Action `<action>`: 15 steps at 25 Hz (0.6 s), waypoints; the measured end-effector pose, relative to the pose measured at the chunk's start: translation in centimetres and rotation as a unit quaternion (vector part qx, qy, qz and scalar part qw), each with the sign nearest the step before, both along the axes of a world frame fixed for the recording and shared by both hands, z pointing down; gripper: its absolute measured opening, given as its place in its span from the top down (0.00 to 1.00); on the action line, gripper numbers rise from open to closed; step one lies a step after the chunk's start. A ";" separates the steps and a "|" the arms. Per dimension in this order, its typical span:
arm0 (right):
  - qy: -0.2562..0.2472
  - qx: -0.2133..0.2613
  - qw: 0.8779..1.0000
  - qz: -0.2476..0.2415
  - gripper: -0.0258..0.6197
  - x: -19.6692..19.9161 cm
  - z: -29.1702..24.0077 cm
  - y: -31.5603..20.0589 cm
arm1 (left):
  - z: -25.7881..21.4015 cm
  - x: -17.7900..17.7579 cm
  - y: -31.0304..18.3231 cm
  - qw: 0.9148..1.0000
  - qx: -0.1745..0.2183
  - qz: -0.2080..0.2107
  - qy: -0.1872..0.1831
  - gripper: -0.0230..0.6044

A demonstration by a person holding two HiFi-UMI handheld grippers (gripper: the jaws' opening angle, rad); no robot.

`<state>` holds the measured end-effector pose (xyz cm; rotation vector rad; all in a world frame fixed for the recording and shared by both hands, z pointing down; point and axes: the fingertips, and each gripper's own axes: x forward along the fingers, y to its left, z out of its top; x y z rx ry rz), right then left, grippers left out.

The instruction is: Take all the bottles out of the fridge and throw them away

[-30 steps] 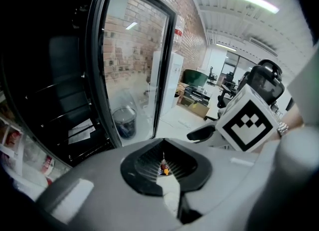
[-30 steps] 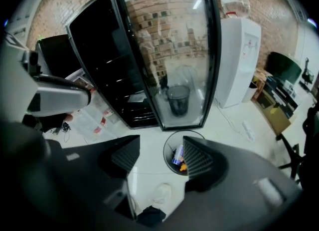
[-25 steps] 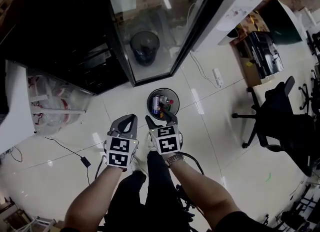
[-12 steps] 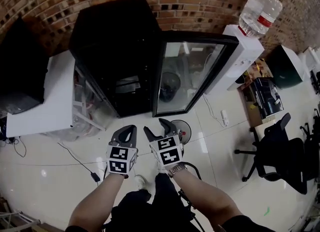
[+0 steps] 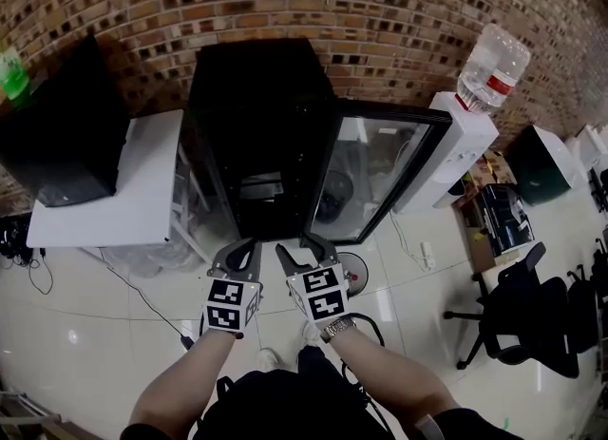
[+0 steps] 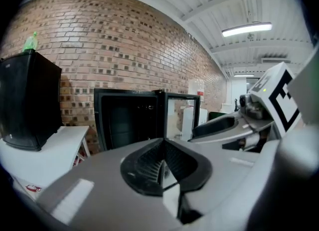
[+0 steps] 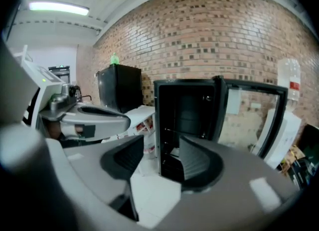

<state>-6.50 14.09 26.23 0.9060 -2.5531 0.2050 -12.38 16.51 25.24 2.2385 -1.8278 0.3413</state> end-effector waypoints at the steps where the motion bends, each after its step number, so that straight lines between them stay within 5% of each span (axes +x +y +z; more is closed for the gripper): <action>1: -0.003 0.007 1.000 0.000 0.63 -0.2 -0.6 0.2 | -0.7 -0.3 0.3 1.000 0.005 0.000 -0.002 0.96; 15: -0.024 0.056 0.998 0.002 0.94 -1.3 -5.3 2.2 | -5.3 -0.8 2.4 0.998 0.048 0.025 -0.026 0.96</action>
